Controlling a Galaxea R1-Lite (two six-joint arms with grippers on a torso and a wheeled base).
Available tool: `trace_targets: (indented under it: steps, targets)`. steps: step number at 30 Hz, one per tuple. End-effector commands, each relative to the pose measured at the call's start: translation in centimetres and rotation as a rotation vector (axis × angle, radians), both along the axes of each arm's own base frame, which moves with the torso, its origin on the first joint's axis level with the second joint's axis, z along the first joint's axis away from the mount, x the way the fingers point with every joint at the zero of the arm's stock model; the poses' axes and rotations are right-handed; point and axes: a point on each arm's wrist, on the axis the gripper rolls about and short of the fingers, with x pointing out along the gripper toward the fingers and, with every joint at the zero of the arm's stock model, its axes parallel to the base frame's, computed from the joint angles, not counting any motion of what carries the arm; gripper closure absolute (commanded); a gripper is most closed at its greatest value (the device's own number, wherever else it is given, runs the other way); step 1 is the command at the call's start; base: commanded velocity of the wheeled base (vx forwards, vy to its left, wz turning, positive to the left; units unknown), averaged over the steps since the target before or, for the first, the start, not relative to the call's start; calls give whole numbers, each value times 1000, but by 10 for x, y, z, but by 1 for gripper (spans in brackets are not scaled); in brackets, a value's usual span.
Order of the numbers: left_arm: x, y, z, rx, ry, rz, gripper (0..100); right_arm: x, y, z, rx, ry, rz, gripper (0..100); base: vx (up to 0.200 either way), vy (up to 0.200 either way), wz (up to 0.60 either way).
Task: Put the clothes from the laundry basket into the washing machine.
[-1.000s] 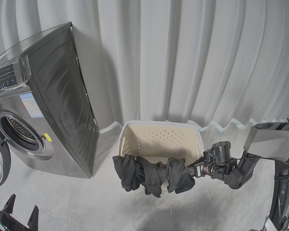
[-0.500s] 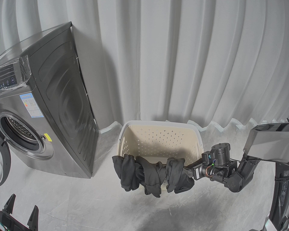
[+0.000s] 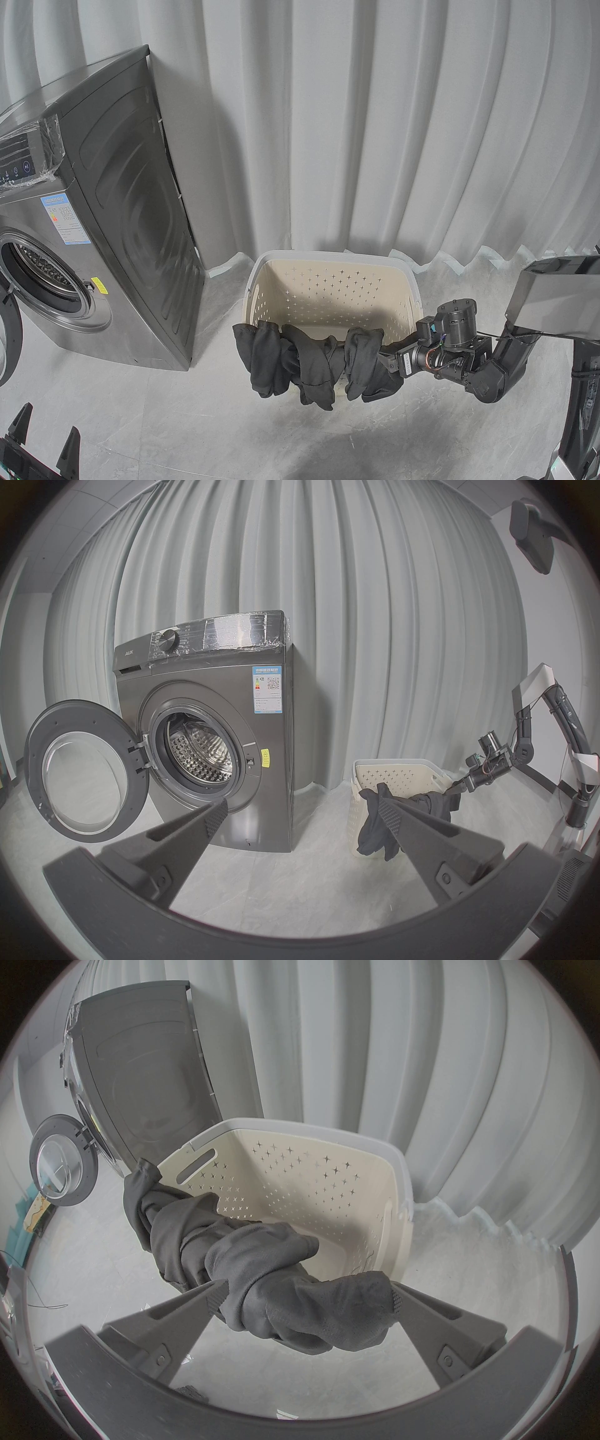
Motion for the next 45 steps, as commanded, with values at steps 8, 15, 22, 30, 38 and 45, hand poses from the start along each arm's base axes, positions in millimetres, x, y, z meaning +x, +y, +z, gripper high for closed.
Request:
trace_targets:
  steps: [8, 15, 22, 30, 38, 45]
  targets:
    - [0, 0, -5, 0, 4, 1, 0, 3, 5, -21, -12, 31, 8, 0, 0, 0, 0]
    - [0, 0, -4, 1, 1, 1, 0, 5, 9, -19, -8, 18, 15, 100, 0, 0, 0]
    - [0, 0, -4, 1, 1, 3, 0, 6, 9, -15, -2, 6, 13, 100, 0, 0, 0]
    - [0, 0, -5, 1, 4, 1, 0, 3, 8, 7, 27, -46, 12, 100, 0, 0, 0]
    - [0, 0, -4, 1, 1, 1, 0, -28, 15, 100, 188, -250, 52, 100, 0, 0, 0]
    - [0, 0, -5, 0, 4, 1, 0, -76, 10, 158, 317, -382, 108, 100, 0, 0, 0]
